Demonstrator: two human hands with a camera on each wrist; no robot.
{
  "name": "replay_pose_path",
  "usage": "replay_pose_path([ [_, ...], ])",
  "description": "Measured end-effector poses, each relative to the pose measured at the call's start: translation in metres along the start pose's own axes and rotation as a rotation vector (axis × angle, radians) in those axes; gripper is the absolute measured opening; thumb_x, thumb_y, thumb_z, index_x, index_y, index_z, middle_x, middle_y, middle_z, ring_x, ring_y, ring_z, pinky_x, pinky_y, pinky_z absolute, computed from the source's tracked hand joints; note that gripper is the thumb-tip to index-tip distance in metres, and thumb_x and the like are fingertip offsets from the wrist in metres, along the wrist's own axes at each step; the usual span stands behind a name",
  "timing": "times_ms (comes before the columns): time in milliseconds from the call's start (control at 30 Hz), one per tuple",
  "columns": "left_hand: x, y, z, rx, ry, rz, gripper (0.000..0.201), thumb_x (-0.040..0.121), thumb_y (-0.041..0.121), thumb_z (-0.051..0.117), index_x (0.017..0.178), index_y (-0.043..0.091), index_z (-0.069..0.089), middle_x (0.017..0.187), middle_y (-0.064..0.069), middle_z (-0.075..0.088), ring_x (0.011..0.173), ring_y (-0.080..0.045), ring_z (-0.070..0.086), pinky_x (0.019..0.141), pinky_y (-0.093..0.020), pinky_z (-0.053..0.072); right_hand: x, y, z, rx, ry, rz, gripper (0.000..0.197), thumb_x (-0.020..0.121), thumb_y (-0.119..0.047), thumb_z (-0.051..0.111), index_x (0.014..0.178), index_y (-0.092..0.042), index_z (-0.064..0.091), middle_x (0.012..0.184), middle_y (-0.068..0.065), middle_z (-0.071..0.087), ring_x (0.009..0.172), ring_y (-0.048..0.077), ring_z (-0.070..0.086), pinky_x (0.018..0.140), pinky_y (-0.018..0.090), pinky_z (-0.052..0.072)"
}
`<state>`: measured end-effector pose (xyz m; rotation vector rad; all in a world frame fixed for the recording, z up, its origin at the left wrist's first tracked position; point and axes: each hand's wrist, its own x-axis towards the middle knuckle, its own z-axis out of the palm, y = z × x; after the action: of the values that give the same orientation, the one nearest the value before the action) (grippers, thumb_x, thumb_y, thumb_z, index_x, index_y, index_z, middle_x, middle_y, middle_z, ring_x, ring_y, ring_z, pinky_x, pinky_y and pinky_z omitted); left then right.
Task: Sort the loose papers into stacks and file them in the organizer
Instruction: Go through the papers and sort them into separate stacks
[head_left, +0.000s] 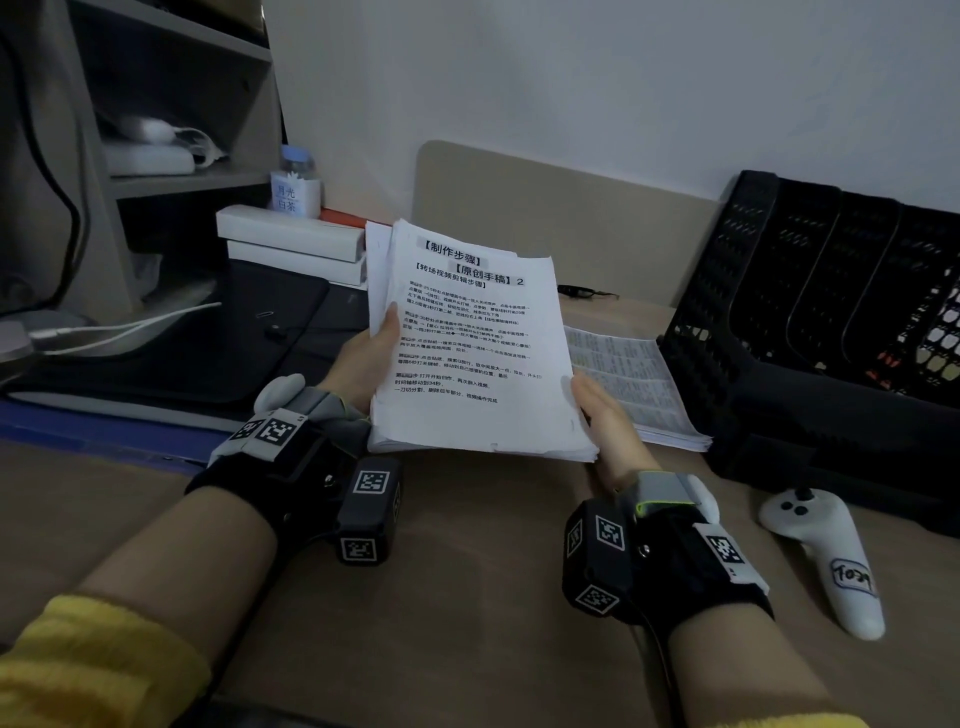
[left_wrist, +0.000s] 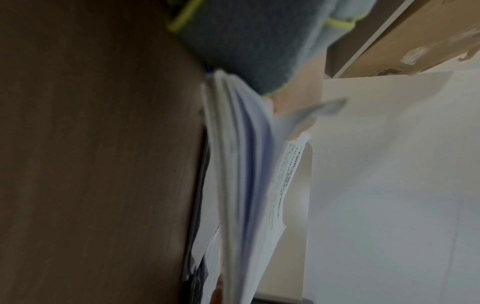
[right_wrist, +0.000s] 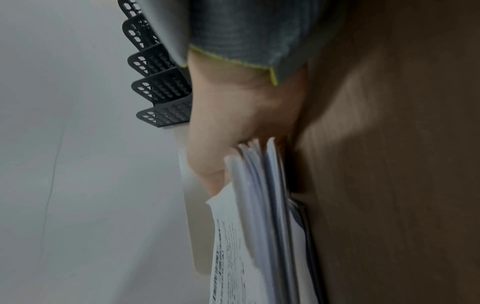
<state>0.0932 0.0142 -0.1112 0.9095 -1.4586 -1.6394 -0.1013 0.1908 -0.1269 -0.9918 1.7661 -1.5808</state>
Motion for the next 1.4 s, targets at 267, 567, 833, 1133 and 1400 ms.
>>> replay_pose_path([
  [267, -0.002, 0.001, 0.001, -0.020, 0.001, -0.003, 0.052, 0.097, 0.048, 0.044, 0.125, 0.007, 0.059, 0.109, -0.007, 0.066, 0.079, -0.012, 0.065, 0.060, -0.022, 0.050, 0.001, 0.003, 0.001, -0.005, -0.058, -0.073, 0.053, 0.099, -0.019, 0.049, 0.146, -0.037, 0.032, 0.128, -0.026, 0.050, 0.121, 0.007, 0.053, 0.105, 0.033, 0.042],
  [567, 0.003, -0.002, 0.000, -0.013, -0.037, -0.025, 0.059, 0.093, 0.056, 0.046, 0.125, 0.009, 0.061, 0.117, -0.008, 0.069, 0.102, -0.023, 0.067, 0.089, -0.037, 0.054, 0.001, 0.006, 0.010, -0.084, 0.259, -0.128, 0.023, 0.091, -0.009, 0.059, 0.070, -0.017, 0.059, 0.066, -0.006, 0.064, 0.056, 0.008, 0.056, 0.047, 0.015, 0.044],
  [833, 0.004, -0.003, -0.002, -0.028, -0.037, -0.005, 0.057, 0.092, 0.056, 0.050, 0.122, 0.010, 0.063, 0.112, -0.006, 0.070, 0.103, -0.023, 0.066, 0.096, -0.040, 0.051, 0.001, 0.004, 0.007, 0.061, 0.386, -0.127, 0.010, 0.092, -0.008, 0.052, 0.083, -0.011, 0.050, 0.066, 0.004, 0.042, 0.062, 0.015, 0.039, 0.057, 0.025, 0.034],
  [1133, 0.005, -0.003, -0.004, -0.135, -0.028, 0.036, 0.050, 0.097, 0.049, 0.045, 0.124, 0.010, 0.060, 0.115, -0.007, 0.067, 0.098, -0.021, 0.066, 0.070, -0.028, 0.053, -0.001, 0.001, 0.000, 0.087, 0.627, -0.076, 0.008, 0.093, -0.004, 0.045, 0.091, -0.006, 0.053, 0.072, 0.005, 0.051, 0.057, 0.013, 0.044, 0.040, 0.007, 0.035],
  [1400, 0.019, -0.003, -0.014, -0.326, -0.236, 0.060, 0.080, 0.075, 0.070, 0.060, 0.136, 0.019, 0.054, 0.138, -0.011, 0.056, 0.127, -0.031, 0.053, 0.107, -0.047, 0.040, -0.002, 0.001, -0.002, 0.021, 0.603, 0.025, 0.010, 0.089, -0.007, 0.047, 0.094, -0.004, 0.056, 0.081, 0.024, 0.058, 0.063, 0.023, 0.045, 0.055, 0.025, 0.035],
])
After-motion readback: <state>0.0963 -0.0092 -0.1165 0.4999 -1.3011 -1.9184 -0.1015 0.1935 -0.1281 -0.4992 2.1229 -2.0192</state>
